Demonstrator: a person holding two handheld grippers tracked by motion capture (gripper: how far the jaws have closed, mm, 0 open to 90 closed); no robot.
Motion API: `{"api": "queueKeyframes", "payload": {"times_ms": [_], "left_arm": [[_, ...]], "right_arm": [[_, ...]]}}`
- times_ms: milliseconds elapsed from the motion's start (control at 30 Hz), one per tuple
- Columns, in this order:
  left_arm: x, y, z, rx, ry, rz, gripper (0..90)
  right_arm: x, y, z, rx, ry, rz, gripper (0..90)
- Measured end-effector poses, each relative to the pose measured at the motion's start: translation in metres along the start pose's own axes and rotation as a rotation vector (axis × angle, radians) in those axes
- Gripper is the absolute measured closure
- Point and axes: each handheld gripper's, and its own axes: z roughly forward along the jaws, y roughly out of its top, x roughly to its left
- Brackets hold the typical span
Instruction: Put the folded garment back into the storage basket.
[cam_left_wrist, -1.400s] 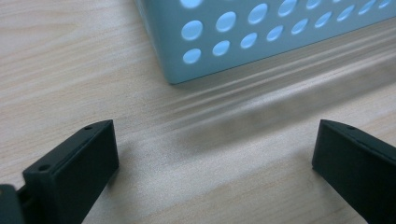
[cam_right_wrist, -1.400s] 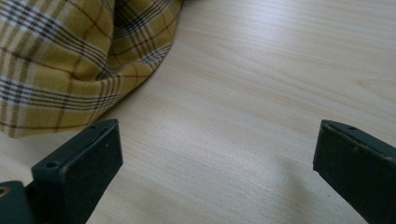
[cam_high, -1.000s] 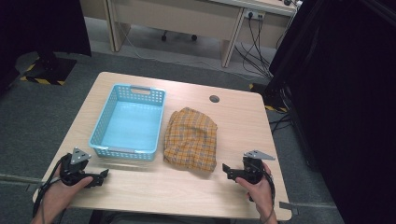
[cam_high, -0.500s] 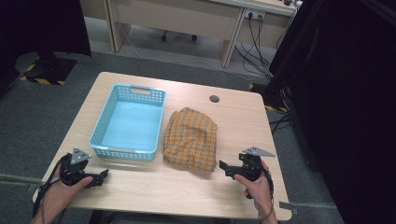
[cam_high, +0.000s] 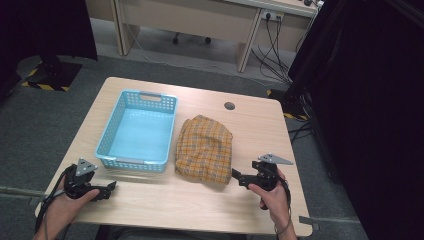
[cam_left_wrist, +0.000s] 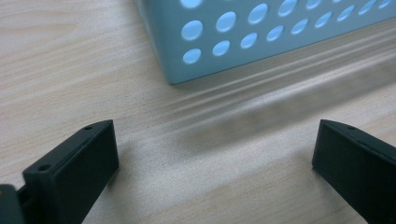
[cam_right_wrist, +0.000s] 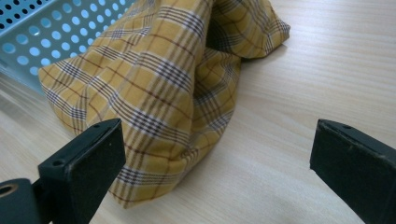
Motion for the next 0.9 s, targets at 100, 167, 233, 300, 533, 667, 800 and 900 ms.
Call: {"api": "queueKeyframes", "payload": {"times_ms": [100, 167, 233, 300, 533, 667, 800, 900], "left_arm": [[0.0, 0.0, 0.0, 0.0, 0.0, 0.0, 0.0], [0.0, 0.0, 0.0, 0.0, 0.0, 0.0, 0.0], [0.0, 0.0, 0.0, 0.0, 0.0, 0.0, 0.0], [0.0, 0.0, 0.0, 0.0, 0.0, 0.0, 0.0], [0.0, 0.0, 0.0, 0.0, 0.0, 0.0, 0.0], [0.0, 0.0, 0.0, 0.0, 0.0, 0.0, 0.0], [0.0, 0.0, 0.0, 0.0, 0.0, 0.0, 0.0], [0.0, 0.0, 0.0, 0.0, 0.0, 0.0, 0.0]], "right_arm": [[0.002, 0.003, 0.001, -0.004, 0.01, -0.002, 4.1], [0.004, 0.008, 0.003, -0.011, 0.019, -0.003, 4.1], [0.005, 0.009, 0.003, -0.012, 0.022, -0.005, 4.1], [0.007, 0.012, 0.004, -0.015, 0.027, -0.008, 4.2], [0.01, 0.019, 0.011, -0.015, 0.042, -0.011, 4.7], [0.011, 0.022, 0.014, -0.015, 0.051, -0.01, 5.1], [0.012, 0.024, 0.016, -0.018, 0.059, -0.008, 5.6], [0.013, 0.027, 0.019, -0.017, 0.066, -0.006, 6.1]]}}
